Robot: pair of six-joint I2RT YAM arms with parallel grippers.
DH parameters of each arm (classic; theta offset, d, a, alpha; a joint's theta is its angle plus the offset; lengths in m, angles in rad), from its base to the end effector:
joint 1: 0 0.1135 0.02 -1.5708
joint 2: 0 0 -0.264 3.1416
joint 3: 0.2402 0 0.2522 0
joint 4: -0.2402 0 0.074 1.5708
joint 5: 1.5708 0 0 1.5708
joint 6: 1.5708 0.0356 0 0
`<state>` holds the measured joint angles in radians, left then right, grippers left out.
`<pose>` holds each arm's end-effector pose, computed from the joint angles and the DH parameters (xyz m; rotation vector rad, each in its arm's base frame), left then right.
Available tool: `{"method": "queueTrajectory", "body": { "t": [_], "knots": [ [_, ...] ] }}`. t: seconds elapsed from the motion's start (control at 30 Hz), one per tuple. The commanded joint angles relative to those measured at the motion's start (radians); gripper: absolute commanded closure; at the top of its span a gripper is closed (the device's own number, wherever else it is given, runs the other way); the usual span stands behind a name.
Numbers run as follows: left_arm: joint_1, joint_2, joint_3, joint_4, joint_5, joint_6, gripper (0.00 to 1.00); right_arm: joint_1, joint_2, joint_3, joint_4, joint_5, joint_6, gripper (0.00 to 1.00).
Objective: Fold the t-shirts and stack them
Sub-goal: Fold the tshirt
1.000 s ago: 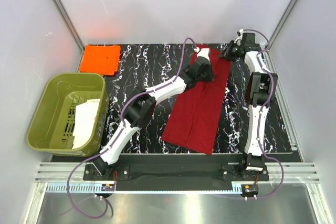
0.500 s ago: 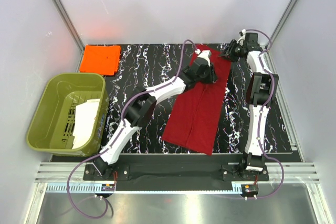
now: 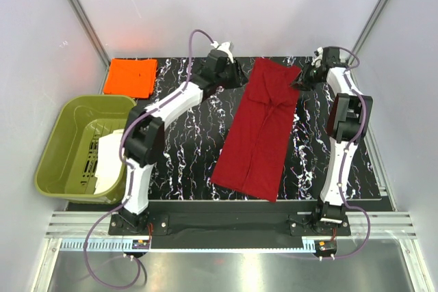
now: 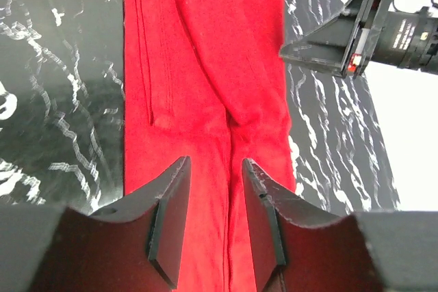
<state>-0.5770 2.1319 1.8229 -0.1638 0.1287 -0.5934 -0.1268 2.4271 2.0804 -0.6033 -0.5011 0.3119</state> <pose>0.4244 -0.2817 0.2699 0.0671 2.1504 -0.8419 0.5293 -0.0502 0.1741 0.3413 2.4673 0.7062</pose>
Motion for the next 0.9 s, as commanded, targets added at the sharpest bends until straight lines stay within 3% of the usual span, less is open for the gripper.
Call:
{"method": "queueTrajectory", "body": {
  "t": [0.0, 0.33, 0.47, 0.77, 0.87],
  "knots": [
    [0.002, -0.115, -0.086, -0.060, 0.091, 0.034, 0.59, 0.009, -0.137, -0.087, 0.043, -0.121, 0.061, 0.74],
    [0.032, -0.320, -0.371, -0.256, 0.167, 0.124, 0.48, 0.035, -0.155, -0.364, 0.277, -0.298, 0.239, 0.73],
    [0.048, -0.386, -0.441, -0.295, 0.193, 0.130, 0.48, 0.046, -0.073, -0.333, 0.252, -0.286, 0.237, 0.71],
    [0.075, -0.507, -0.534, -0.370, 0.216, 0.176, 0.48, 0.062, -0.105, -0.186, 0.004, -0.058, 0.136, 0.61],
    [0.086, -0.550, -0.583, -0.375, 0.233, 0.181, 0.47, 0.099, -0.138, -0.122, -0.113, 0.094, 0.104, 0.48]
  ]
}}
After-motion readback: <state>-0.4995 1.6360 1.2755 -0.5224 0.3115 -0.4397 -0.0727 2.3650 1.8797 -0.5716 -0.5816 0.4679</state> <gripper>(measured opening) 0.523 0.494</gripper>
